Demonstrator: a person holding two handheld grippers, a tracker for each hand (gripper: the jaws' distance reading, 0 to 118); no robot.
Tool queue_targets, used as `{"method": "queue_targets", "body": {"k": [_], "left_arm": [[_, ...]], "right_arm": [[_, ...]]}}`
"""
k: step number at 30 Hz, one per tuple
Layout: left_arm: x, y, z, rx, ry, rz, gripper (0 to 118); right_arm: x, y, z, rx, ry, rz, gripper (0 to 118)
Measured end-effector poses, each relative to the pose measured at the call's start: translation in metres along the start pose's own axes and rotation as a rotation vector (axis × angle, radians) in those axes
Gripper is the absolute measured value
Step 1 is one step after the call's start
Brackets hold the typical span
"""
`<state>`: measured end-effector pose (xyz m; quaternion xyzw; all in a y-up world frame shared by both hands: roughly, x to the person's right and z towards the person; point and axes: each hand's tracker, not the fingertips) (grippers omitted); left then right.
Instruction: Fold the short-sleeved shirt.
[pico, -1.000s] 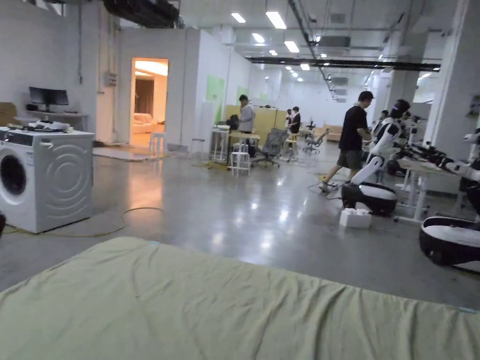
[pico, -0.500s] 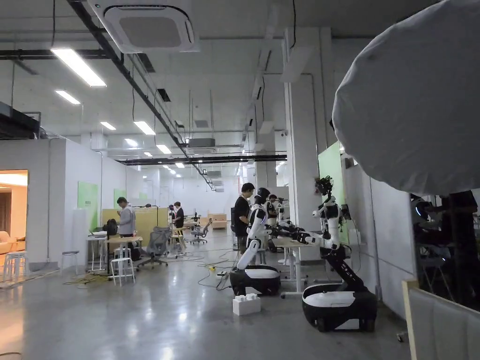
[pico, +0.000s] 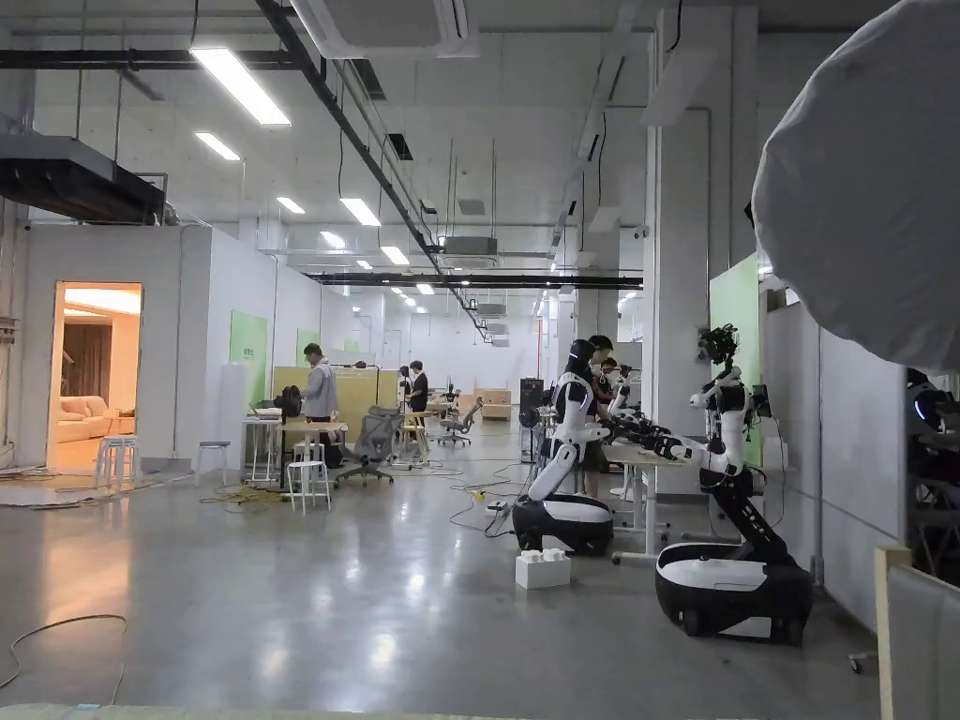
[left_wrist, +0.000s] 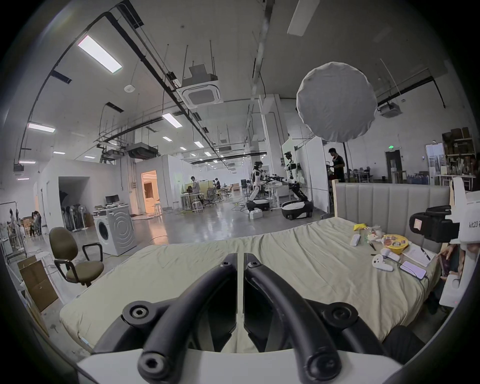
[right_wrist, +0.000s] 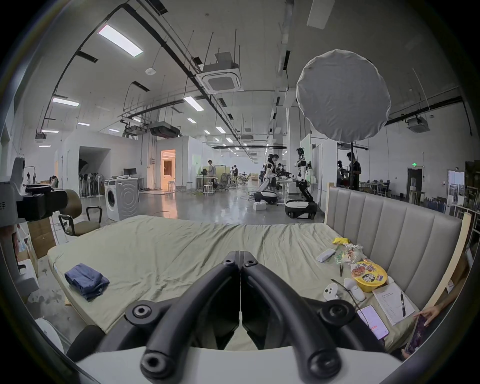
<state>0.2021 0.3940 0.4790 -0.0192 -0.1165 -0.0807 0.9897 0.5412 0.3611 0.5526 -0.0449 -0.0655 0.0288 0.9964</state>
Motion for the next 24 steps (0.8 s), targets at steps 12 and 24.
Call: {"method": "queue_targets", "body": {"k": [12,24], "left_arm": [[-0.022,-0.011,-0.004,0.025,-0.093,0.147,4],[-0.036,-0.002,-0.01,0.035,-0.077,0.158,96]], "right_arm": [[-0.003,0.005,0.001,0.016,0.014,-0.052,2],[-0.008,0.009,-0.005,0.023,0.021,-0.053,112]]}}
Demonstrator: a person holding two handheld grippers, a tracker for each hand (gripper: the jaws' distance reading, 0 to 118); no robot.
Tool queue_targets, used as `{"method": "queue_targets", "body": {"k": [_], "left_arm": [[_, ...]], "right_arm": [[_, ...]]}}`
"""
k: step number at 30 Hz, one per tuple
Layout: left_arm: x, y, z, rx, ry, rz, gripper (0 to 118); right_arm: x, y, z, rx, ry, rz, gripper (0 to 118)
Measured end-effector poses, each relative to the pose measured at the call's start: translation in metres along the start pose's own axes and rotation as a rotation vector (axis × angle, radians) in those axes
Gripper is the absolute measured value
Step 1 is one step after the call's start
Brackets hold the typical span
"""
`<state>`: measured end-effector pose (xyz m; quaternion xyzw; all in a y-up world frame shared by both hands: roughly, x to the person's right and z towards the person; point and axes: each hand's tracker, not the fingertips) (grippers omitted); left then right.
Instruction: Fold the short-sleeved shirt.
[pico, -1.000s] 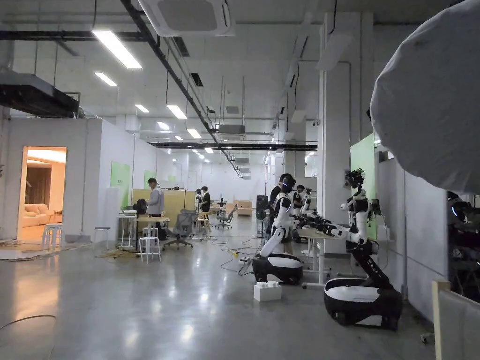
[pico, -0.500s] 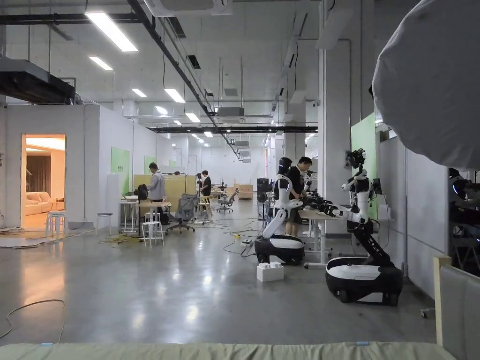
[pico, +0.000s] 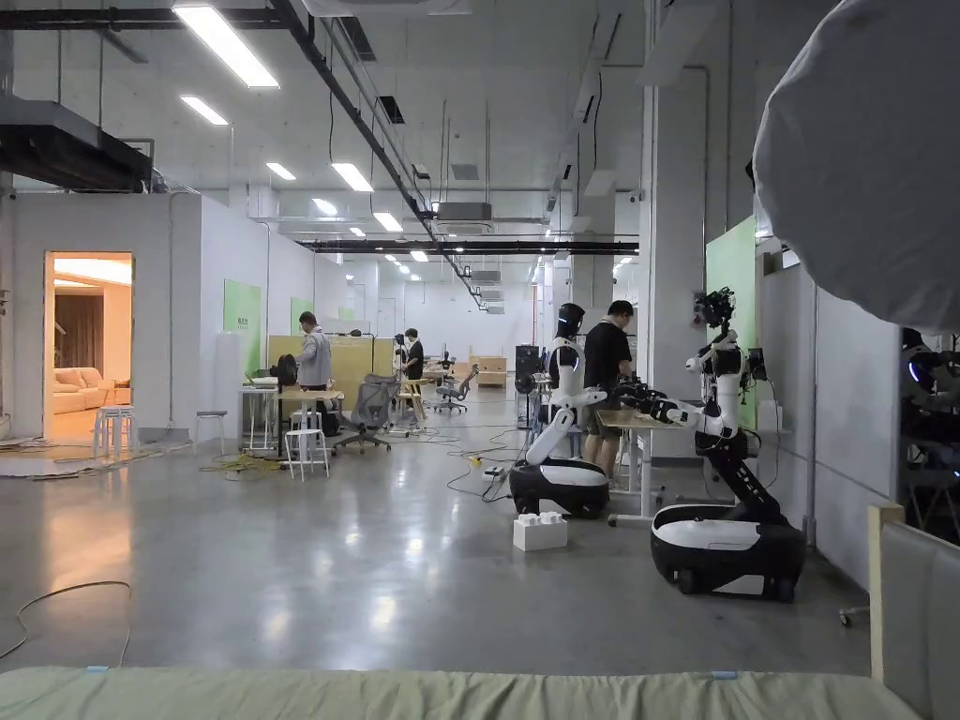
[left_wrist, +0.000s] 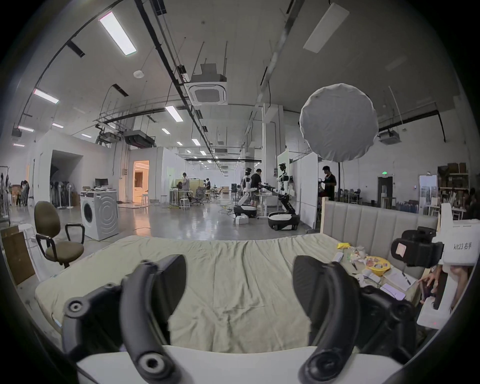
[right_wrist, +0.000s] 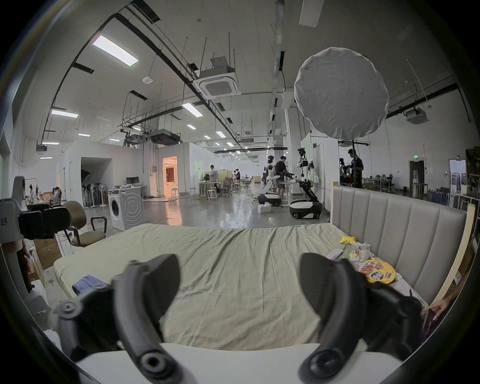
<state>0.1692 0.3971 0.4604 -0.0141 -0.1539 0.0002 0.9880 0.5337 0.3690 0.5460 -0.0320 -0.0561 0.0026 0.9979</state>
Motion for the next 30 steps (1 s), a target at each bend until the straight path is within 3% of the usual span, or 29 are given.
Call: {"method": "queue_targets", "body": {"k": [2,5,6,21,30], "left_arm": [[0.011,-0.001,0.002,-0.019,0.007,0.009,118],[0.016,-0.003,0.007,0.012,0.021,0.011,118],[0.015,-0.001,0.006,0.012,0.021,0.016,118],[0.026,0.001,0.011,0.002,0.005,-0.019,118],[0.026,-0.006,0.006,-0.043,0.021,-0.033,118]], "right_arm": [[-0.002,-0.001,0.0,-0.012,0.006,0.029,118],[-0.007,0.0,0.004,0.033,0.001,0.071,118],[-0.006,-0.005,0.003,-0.007,0.001,0.029,118],[-0.003,-0.004,0.001,-0.01,-0.005,0.034,118],[0.005,-0.007,0.002,-0.042,0.011,-0.024,118]]}}
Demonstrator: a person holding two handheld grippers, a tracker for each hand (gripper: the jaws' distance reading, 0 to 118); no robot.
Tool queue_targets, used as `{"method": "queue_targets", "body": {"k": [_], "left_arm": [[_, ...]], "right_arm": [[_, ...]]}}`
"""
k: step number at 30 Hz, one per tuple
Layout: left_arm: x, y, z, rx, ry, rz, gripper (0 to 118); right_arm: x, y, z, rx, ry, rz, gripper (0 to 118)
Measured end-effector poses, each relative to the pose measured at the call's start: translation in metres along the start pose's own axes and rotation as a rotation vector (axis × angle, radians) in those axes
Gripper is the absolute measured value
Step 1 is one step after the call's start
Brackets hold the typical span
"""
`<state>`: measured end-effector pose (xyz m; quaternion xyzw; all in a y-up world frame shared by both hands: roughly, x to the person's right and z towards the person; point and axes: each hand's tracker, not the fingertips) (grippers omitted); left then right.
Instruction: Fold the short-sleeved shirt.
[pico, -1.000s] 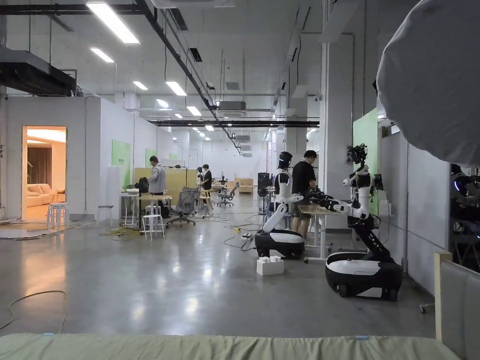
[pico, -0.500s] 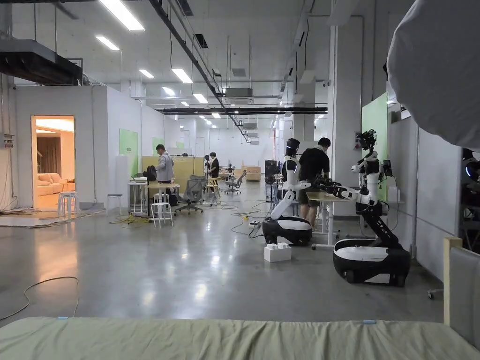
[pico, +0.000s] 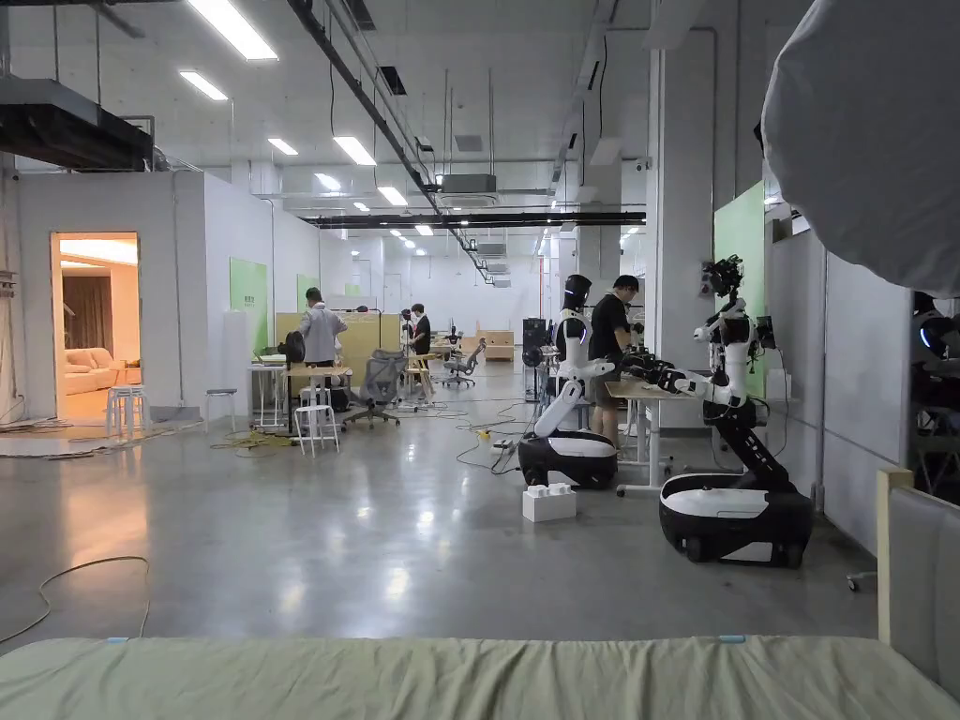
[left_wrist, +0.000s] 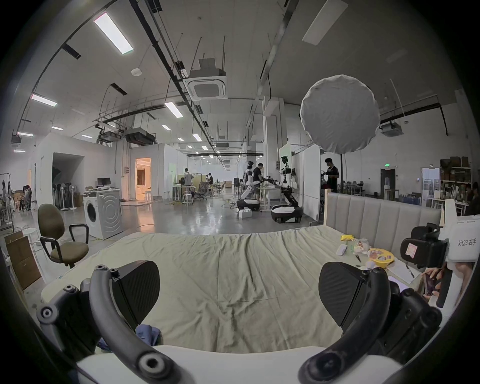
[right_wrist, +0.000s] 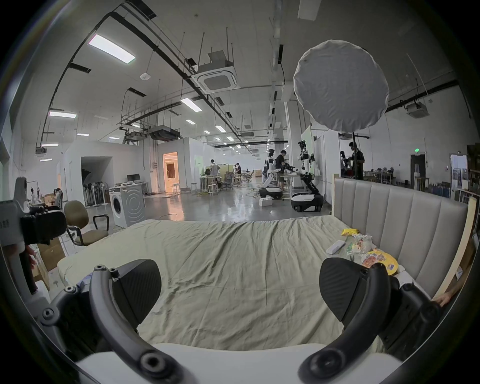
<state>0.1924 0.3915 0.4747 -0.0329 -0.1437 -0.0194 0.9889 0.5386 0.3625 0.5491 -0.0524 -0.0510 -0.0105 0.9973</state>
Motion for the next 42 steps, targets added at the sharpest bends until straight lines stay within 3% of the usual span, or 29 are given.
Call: {"method": "queue_targets", "body": {"k": [5,7,13,21,26,30,38,42], "left_arm": [[0.0,-0.001,0.0,-0.008,0.002,0.002,118],[0.0,-0.001,0.0,-0.007,0.0,0.003,118],[0.001,-0.001,0.0,-0.014,-0.002,0.001,118],[0.0,-0.003,0.001,-0.028,-0.001,-0.005,118],[-0.006,0.002,0.001,-0.026,0.002,0.071,118],[-0.002,0.004,0.001,-0.021,0.043,0.044,118],[0.005,0.009,0.012,-0.002,-0.018,0.042,118],[0.012,0.014,0.016,0.018,-0.044,-0.014,118]], "right_arm": [[0.008,-0.004,-0.001,-0.013,-0.016,-0.13,118],[0.008,0.0,-0.001,-0.004,-0.063,-0.128,118],[0.006,0.001,0.001,-0.006,-0.053,-0.074,118],[0.006,0.0,0.0,-0.017,-0.054,-0.119,118],[-0.007,0.027,-0.001,-0.184,-0.25,-0.295,118],[-0.007,0.036,0.007,-0.133,-0.152,-0.404,118],[-0.017,0.038,0.007,-0.149,-0.167,-0.313,118],[-0.015,0.036,0.009,-0.145,-0.144,-0.335,118]]}}
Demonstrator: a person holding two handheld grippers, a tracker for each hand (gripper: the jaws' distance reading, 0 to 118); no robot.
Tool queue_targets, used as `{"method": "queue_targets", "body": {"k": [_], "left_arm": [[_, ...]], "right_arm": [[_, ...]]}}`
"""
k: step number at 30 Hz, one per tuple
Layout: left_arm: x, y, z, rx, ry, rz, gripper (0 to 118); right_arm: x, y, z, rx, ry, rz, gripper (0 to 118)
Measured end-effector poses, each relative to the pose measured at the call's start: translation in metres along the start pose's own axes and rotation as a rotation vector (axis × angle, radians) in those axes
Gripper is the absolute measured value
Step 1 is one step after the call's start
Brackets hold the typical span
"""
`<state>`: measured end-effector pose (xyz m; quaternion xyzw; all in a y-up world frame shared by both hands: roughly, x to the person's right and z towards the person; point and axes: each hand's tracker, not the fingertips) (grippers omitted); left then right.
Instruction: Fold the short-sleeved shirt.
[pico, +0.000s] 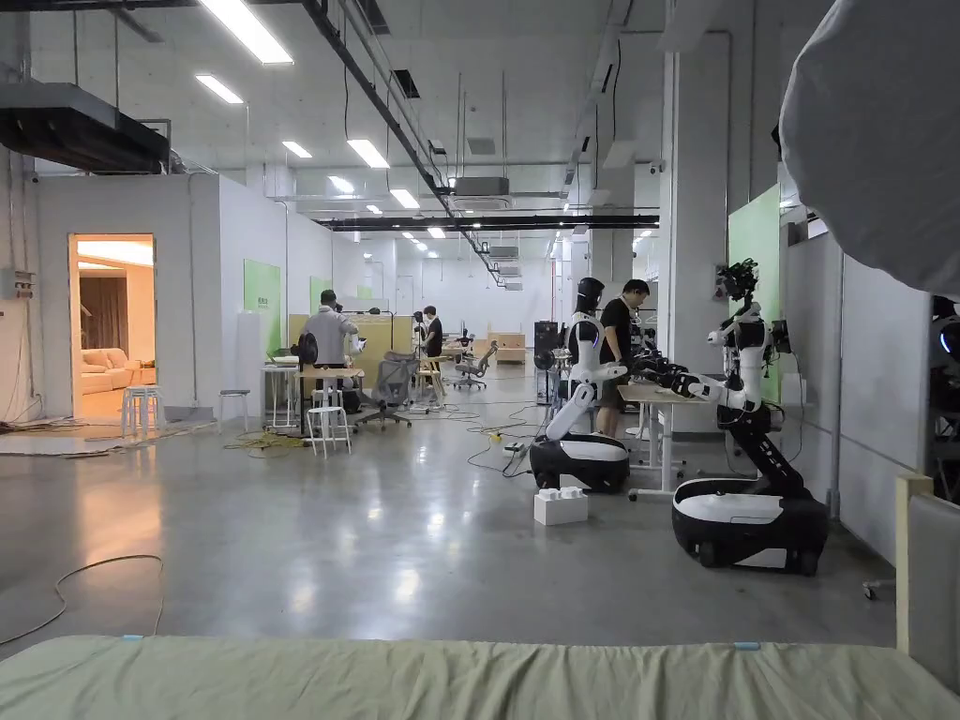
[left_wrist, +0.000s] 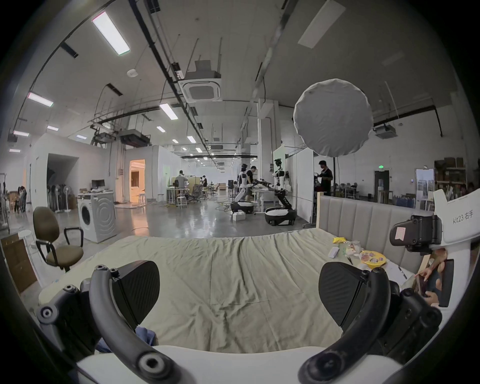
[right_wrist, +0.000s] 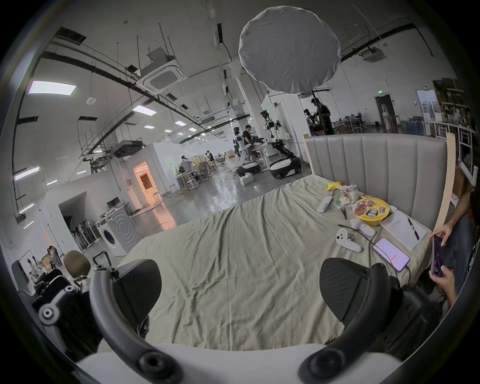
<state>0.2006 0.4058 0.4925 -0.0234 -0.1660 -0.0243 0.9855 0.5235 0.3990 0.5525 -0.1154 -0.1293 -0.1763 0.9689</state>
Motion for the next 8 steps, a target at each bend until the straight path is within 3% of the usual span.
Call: {"method": "queue_targets", "body": {"k": [5,8], "left_arm": [[0.001,-0.0016,-0.0003,0.004,-0.009,0.002,118],[0.001,-0.0037,0.0001,0.003,-0.018,0.016,118]], "right_arm": [[0.0022,0.0004,-0.0031,0.033,-0.033,0.025,118],[0.0038,-0.0007,-0.0038,0.049,-0.09,-0.042,118]]}}
